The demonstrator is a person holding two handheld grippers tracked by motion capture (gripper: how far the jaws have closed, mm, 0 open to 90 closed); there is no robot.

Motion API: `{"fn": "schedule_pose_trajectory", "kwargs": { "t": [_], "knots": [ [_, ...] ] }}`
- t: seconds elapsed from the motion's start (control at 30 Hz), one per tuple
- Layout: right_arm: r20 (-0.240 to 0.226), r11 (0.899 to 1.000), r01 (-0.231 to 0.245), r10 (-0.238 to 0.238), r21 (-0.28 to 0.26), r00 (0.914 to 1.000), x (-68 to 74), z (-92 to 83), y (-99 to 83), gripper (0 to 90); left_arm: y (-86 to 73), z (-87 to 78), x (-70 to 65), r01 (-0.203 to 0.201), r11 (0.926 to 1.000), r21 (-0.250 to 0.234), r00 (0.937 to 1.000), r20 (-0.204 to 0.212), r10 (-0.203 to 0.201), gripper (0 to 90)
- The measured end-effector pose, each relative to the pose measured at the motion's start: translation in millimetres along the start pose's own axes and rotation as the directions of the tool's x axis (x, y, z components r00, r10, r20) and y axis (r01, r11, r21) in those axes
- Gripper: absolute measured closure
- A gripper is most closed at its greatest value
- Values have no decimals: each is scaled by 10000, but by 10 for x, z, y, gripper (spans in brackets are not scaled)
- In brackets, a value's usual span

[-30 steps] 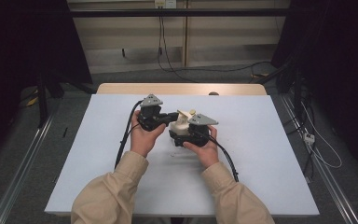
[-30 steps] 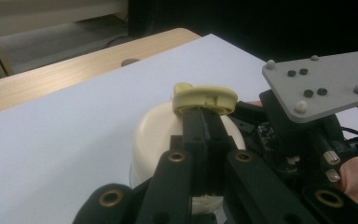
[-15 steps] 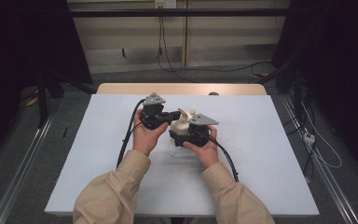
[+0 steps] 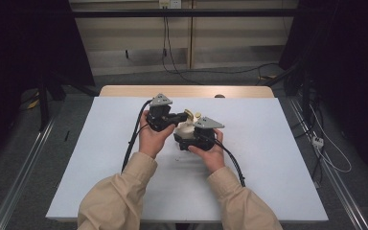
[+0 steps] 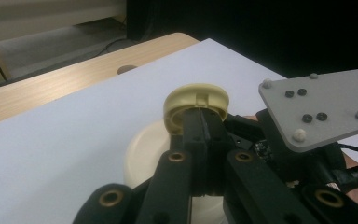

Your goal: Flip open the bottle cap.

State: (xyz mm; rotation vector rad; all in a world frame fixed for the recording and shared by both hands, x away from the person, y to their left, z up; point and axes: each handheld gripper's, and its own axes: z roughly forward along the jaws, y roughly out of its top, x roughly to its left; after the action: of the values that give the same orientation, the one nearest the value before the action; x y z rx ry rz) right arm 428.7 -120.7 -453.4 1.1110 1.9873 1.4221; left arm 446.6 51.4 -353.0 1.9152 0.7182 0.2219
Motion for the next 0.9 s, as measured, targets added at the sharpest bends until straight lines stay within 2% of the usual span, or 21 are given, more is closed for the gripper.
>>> {"fn": "schedule_pose_trajectory", "kwargs": {
  "t": [0.4, 0.9],
  "knots": [
    [-1, 10000, 8, -8, 7, 10000, 0, 0, 1, 59, 17, 40, 11, 154, 9999, -5, 9999, -24, -154, 900],
    [6, 10000, 16, -16, -1, 10000, 0, 0, 1, 59, 67, 59, 10, 64, 10000, 3, 10000, -11, -64, 900]
  ]
}}
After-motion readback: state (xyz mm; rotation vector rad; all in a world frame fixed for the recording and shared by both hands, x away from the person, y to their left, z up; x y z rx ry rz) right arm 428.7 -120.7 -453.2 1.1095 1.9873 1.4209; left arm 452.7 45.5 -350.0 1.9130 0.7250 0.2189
